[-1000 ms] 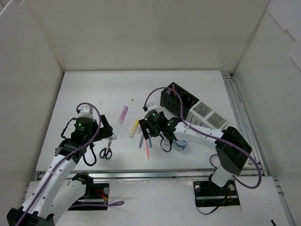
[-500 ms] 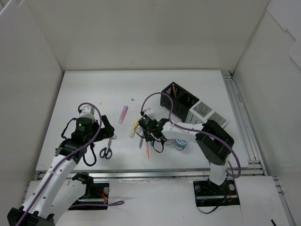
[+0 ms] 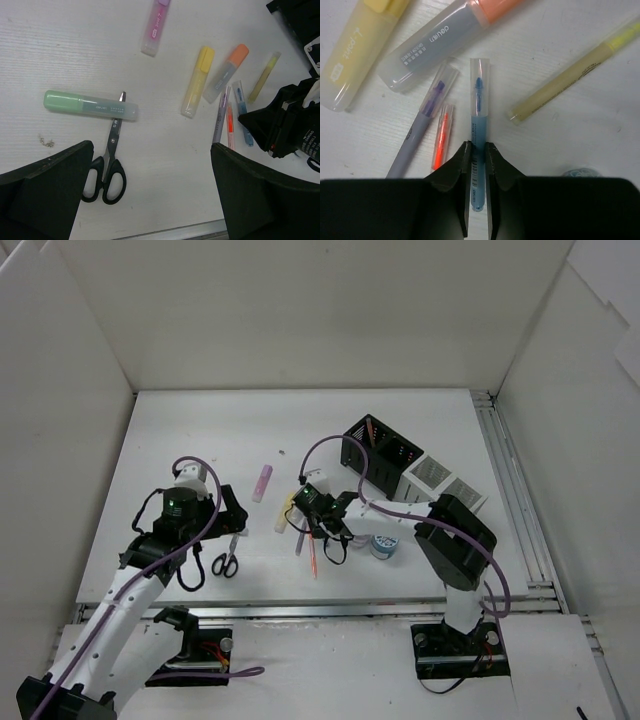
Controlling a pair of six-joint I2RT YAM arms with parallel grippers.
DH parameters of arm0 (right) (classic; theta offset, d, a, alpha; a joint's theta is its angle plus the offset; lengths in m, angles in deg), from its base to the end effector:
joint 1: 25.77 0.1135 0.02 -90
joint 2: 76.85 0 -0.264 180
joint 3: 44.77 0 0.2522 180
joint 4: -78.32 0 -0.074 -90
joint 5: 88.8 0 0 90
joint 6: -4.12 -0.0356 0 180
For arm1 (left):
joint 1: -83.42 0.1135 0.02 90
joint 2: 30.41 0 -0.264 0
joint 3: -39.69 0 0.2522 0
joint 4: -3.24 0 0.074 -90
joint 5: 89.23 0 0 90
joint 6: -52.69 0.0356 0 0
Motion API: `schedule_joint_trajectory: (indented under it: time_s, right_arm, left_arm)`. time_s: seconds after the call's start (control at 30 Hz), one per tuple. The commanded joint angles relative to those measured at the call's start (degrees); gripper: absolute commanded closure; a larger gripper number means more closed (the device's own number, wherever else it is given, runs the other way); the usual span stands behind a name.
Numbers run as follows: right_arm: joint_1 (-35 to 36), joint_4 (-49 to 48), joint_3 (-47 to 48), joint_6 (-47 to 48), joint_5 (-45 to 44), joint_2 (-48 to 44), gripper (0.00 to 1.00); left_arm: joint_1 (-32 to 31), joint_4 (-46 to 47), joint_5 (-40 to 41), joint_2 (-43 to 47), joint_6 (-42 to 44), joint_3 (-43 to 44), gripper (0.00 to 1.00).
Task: Sort the stationery into containers
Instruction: Pick up the pen from the center of the board, then place the pen in the storage box.
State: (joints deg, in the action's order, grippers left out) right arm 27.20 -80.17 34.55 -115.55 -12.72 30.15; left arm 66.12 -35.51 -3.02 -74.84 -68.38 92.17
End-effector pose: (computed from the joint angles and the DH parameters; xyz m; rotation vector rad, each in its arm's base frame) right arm 0.2426 0.3074 0.1666 -0.3822 2.3998 0.3737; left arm 0.1667 -0.0544 0.2777 -0.2184 2.1474 -0.5684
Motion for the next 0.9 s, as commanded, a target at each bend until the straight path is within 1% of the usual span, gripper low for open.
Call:
schedule_joint_trajectory:
  time_s: [0.0,0.07,0.1,0.13,0.17,0.27,0.3,0.37,0.4,0.43,0.47,0.53,0.57,0.6,0.67,0.87]
  right_arm:
    - [0.5,-2.9,1.0,4.6,-3.1,-8.8,1.00]
    - [0.5,-6.3,0.9,7.9,-3.4,-11.8,1.00]
    - [0.4,-7.3,0.9,10.7,-4.1,-14.8,1.00]
    - [-0.2,-11.1,0.5,12.5,-4.1,-15.8,1.00]
    - [-0.9,-12.7,0.2,13.8,-4.2,-18.1,1.00]
    - [-4.8,-19.4,-0.7,17.7,-4.6,-21.3,1.00]
    - [-7.0,-21.1,-1.0,20.3,-5.1,-21.8,1.00]
    - [-9.8,-28.4,-1.7,24.8,-3.4,-22.4,1.00]
    - [-12.1,-31.4,-2.7,28.9,-1.8,-22.4,1.00]
    - [-13.4,-36.7,-3.1,31.6,0.0,-22.4,1.00]
    - [-15.1,-38.8,-3.1,33.3,3.4,-21.6,1.00]
    - [-18.9,-42.0,-1.8,36.2,5.9,-20.4,1.00]
    - [-21.7,-42.7,-1.1,37.8,9.4,-18.8,1.00]
    - [-22.9,-44.6,-0.1,38.0,10.6,-17.7,1.00]
    - [-26.2,-46.4,1.2,38.9,15.6,-14.6,1.00]
    - [-31.5,-51.6,2.1,37.4,19.7,-8.1,1.00]
  left_arm:
    - [-0.5,4.7,-3.0,-0.6,2.9,1.5,0.00]
    - [-1.0,6.3,-4.8,-1.1,4.0,1.6,0.01]
    - [-1.0,6.8,-5.8,-1.5,4.8,1.8,0.01]
    - [-1.0,8.0,-7.3,-2.1,5.1,1.8,0.01]
    - [-1.0,8.4,-7.8,-2.4,5.4,1.9,0.01]
    - [-1.0,9.7,-7.9,-4.2,5.7,2.2,0.01]
    - [-1.0,10.1,-8.4,-4.5,5.8,2.3,0.00]
    - [-1.5,12.4,-10.3,-5.8,6.3,2.1,0.00]
    - [-1.5,13.1,-12.5,-6.3,6.5,1.9,0.01]
    - [-1.5,14.3,-13.2,-7.5,6.8,1.9,0.00]
    - [-2.2,14.7,-13.7,-8.1,6.9,1.9,0.00]
    - [-2.8,15.8,-13.9,-10.0,7.2,2.1,0.01]
    - [-3.5,16.1,-13.9,-10.5,7.3,2.3,0.01]
    - [-3.5,16.9,-14.5,-11.8,7.3,2.4,0.00]
    - [-5.5,17.3,-14.7,-13.8,7.7,3.1,0.01]
    - [-10.0,16.8,-12.1,-19.3,8.0,5.0,0.01]
